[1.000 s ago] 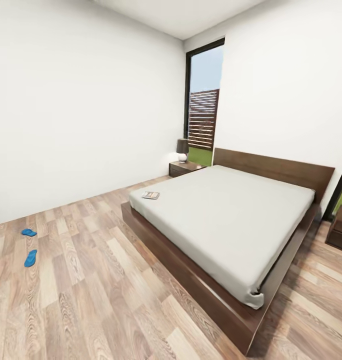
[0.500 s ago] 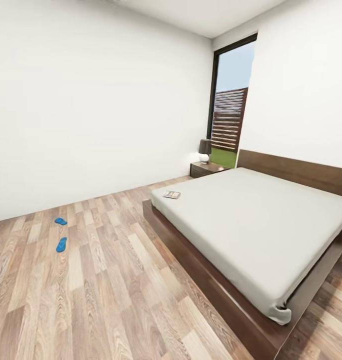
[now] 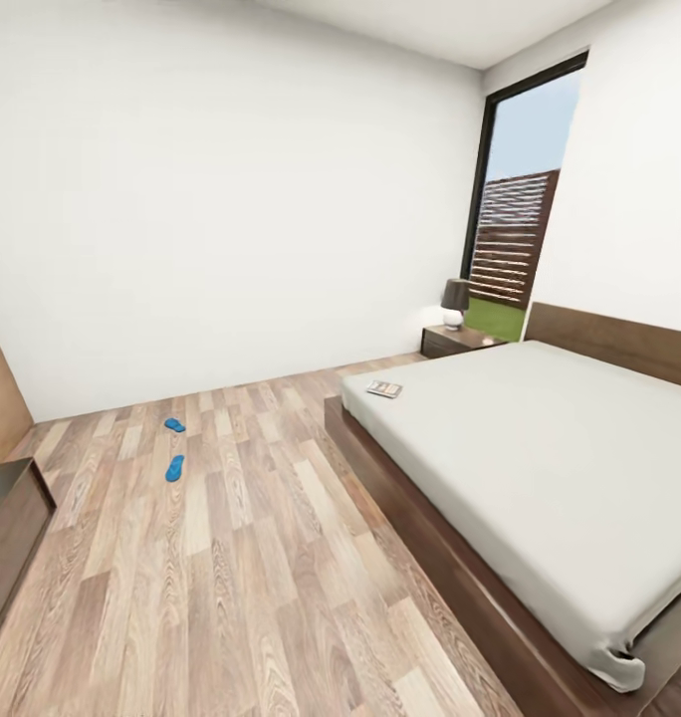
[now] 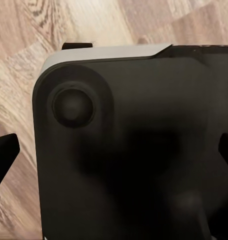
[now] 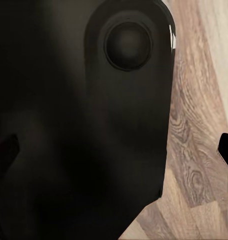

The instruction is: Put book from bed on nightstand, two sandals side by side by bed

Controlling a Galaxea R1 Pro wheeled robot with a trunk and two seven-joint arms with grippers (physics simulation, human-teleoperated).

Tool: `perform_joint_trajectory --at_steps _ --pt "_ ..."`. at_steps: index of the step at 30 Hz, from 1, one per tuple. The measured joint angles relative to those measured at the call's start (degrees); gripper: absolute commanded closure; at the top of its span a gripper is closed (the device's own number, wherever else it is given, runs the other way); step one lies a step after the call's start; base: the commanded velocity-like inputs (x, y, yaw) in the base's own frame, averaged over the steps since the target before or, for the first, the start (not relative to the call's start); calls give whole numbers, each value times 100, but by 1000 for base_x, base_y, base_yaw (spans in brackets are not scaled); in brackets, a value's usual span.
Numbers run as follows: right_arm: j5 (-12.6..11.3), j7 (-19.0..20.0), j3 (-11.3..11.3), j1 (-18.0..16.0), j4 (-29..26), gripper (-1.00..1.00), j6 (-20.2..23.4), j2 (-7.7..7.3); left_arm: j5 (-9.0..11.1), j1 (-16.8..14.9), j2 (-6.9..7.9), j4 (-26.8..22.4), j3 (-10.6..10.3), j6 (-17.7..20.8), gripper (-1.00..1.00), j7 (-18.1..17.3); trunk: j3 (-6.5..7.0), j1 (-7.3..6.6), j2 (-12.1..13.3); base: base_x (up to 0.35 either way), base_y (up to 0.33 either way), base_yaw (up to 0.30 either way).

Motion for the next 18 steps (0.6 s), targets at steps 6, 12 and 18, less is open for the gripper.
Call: perform_joint_trajectory --at_steps 6,12,18 --pt "0 0 3 1 0 -100 0 0 0 0 0 -1 0 0 -100 0 0 0 0 0 0 297" --pt "0 0 3 0 0 -100 0 0 0 3 0 -1 0 0 -100 0 0 0 0 0 0 297" --pt "0 0 3 0 0 -100 0 0 0 1 -18 -1 -6 0 -100 0 0 0 0 0 0 297"
